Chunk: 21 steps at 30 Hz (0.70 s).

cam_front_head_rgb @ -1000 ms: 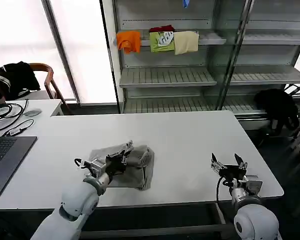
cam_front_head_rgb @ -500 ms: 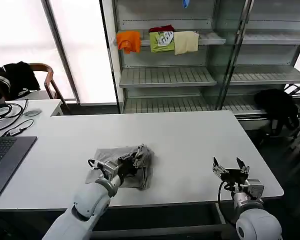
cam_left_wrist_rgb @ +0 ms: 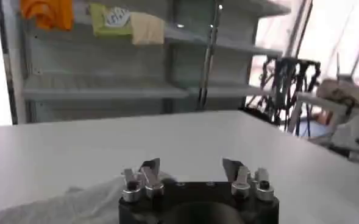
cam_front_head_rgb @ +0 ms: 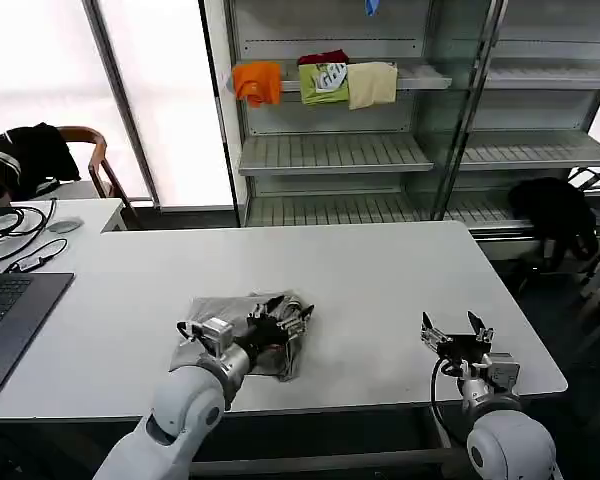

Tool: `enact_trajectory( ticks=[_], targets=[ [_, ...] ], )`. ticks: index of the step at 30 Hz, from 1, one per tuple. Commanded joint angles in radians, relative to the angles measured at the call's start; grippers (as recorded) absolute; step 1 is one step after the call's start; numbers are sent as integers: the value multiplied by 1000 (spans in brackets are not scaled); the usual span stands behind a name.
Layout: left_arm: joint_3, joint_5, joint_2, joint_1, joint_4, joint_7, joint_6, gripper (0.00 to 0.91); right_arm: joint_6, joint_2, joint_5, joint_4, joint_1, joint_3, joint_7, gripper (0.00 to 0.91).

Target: Fold and organize the clothes.

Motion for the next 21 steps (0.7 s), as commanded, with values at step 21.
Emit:
enact_trajectory(
  ticks=[21],
  targets=[
    [-427,-178,155,168,144,-28,0,907,-4,-11,33,-42,96,-90,-2,907]
  ],
)
